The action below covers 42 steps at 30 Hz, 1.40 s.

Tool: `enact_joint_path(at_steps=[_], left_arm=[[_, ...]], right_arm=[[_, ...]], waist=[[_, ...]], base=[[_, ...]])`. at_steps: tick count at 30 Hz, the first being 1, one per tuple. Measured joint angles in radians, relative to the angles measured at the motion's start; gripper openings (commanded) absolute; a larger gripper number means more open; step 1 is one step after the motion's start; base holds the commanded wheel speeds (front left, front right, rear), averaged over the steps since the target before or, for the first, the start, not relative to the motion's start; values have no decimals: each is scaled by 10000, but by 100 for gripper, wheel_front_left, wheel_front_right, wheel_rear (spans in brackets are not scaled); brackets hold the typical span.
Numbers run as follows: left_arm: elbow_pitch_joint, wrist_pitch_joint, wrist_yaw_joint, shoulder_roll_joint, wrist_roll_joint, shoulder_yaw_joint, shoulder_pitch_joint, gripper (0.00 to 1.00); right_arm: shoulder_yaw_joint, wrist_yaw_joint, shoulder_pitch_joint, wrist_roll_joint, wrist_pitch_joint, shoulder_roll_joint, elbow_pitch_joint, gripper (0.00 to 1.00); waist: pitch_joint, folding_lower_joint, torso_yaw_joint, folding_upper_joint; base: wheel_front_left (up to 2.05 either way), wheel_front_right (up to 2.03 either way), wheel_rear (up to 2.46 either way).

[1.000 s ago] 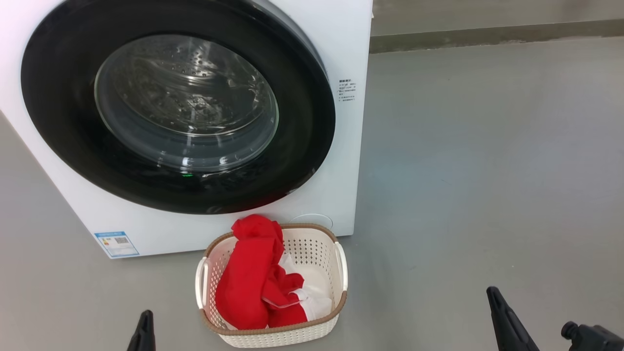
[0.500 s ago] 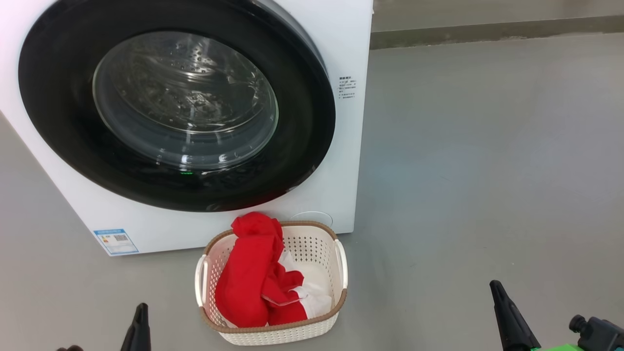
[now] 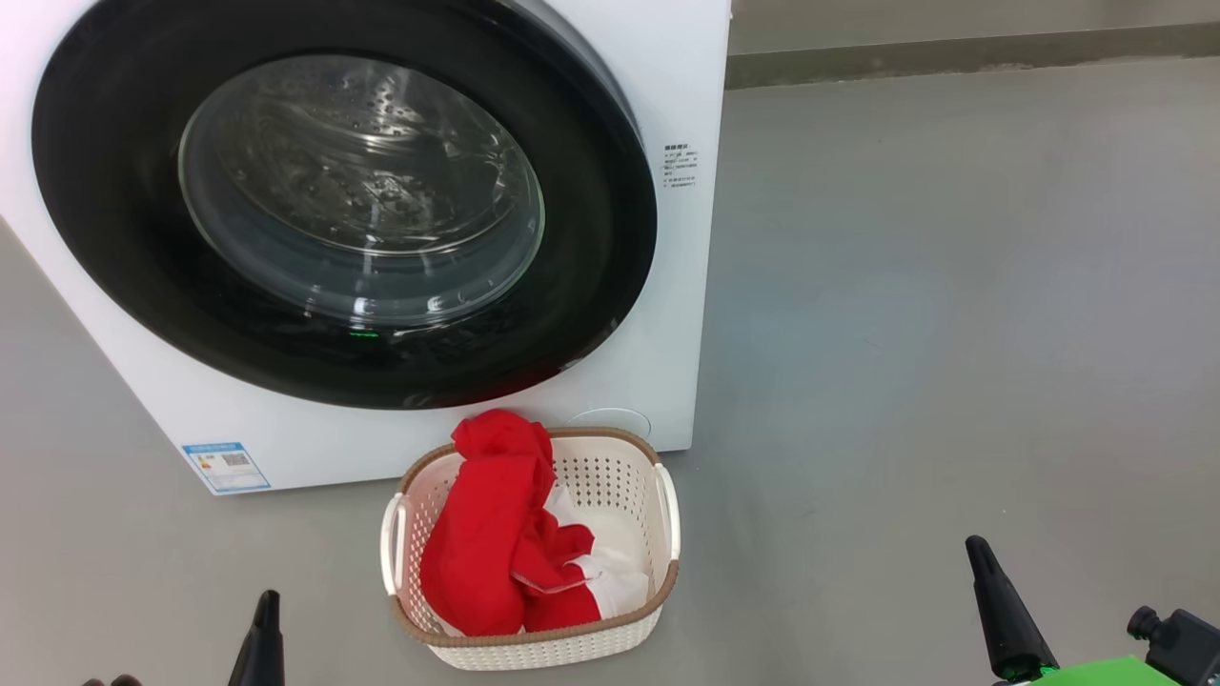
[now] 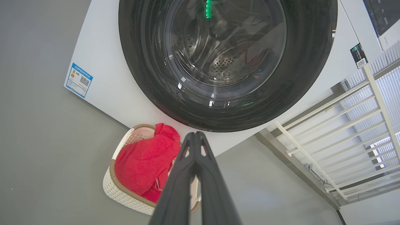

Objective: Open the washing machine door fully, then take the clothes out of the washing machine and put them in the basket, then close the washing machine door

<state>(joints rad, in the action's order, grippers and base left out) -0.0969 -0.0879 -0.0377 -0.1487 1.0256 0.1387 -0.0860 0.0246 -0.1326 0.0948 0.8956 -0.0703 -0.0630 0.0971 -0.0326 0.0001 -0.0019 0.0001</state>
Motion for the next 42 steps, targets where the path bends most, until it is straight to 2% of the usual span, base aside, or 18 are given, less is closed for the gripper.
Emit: enact_joint_path(at_steps=[42], left_arm=[[-1068, 1135, 1035, 573, 3956, -1210, 969, 0]], right_arm=[[445, 8, -980, 4857, 957, -36, 1091, 0]], waist=[[237, 0, 12, 0]], base=[[0, 0, 0]])
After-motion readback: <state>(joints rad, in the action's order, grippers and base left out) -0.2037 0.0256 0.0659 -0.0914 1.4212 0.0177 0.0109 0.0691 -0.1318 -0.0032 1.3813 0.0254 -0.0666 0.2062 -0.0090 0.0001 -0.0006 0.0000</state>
